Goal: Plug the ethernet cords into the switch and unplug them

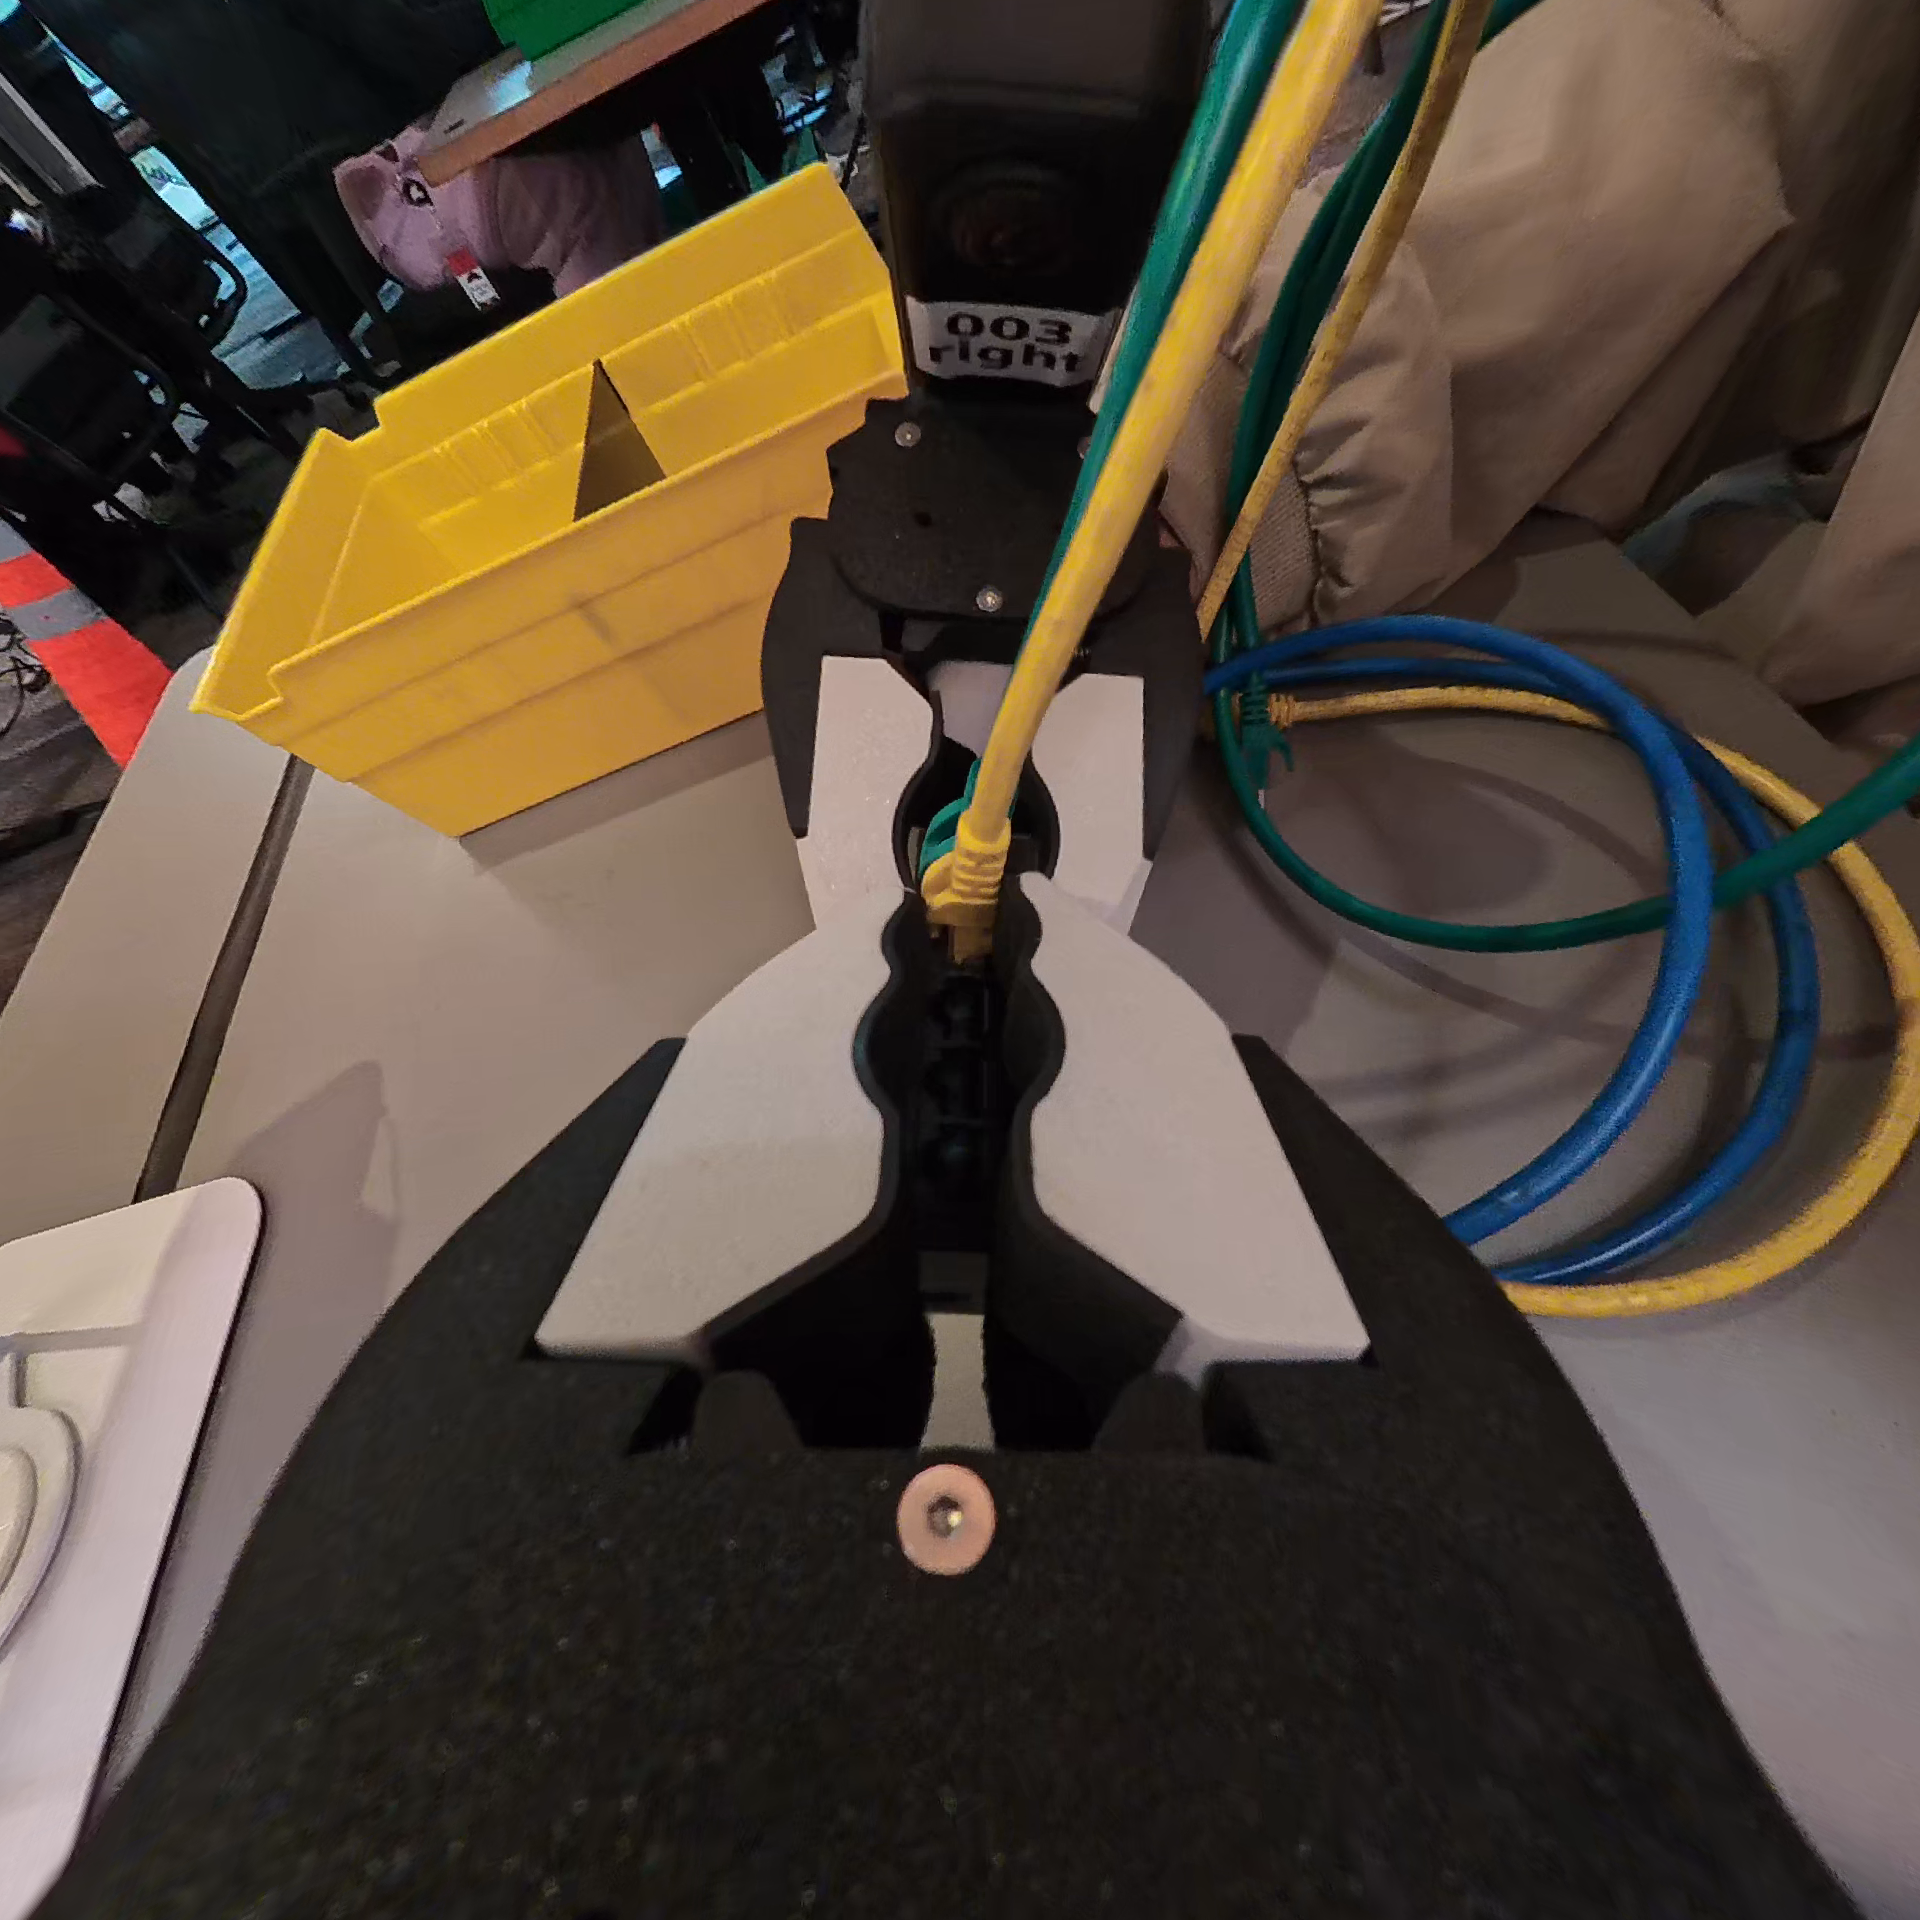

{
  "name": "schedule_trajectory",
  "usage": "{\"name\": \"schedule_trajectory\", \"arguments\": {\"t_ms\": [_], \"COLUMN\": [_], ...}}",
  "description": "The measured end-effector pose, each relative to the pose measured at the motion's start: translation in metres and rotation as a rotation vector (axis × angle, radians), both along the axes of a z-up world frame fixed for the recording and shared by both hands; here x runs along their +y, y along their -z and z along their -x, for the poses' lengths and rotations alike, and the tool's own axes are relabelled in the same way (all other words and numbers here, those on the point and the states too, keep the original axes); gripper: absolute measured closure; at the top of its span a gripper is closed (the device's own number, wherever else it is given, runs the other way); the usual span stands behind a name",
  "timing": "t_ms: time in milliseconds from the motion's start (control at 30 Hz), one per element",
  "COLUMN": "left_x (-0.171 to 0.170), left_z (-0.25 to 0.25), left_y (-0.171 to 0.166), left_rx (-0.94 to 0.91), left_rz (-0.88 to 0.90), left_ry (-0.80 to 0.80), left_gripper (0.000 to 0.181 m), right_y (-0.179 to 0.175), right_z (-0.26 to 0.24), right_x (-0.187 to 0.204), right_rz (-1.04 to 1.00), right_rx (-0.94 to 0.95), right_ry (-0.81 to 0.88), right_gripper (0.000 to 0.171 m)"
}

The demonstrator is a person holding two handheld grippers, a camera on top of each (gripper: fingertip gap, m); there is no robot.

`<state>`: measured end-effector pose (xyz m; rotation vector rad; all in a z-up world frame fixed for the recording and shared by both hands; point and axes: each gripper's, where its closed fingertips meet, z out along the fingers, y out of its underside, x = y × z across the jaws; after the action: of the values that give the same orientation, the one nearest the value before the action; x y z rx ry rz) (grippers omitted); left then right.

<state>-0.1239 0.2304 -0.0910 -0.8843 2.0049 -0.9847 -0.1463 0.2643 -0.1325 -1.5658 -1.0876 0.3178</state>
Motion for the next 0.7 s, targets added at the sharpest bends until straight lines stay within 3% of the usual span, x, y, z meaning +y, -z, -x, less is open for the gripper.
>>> {"name": "schedule_trajectory", "arguments": {"t_ms": [400,700], "left_x": [0.000,0.001], "left_z": [0.004,0.000], "left_y": [0.005,0.005], "left_rx": [0.049,0.090], "left_rz": [0.119,-0.164], "left_ry": [-0.010,-0.076], "left_gripper": [0.169,0.169], "right_y": [0.005,0.005], "right_z": [0.005,-0.002], "right_x": [-0.003,0.001], "right_rz": [0.041,0.002], "right_rx": [-0.009,-0.035], "right_ry": [-0.008,0.019], "right_gripper": [0.144,0.144]}}
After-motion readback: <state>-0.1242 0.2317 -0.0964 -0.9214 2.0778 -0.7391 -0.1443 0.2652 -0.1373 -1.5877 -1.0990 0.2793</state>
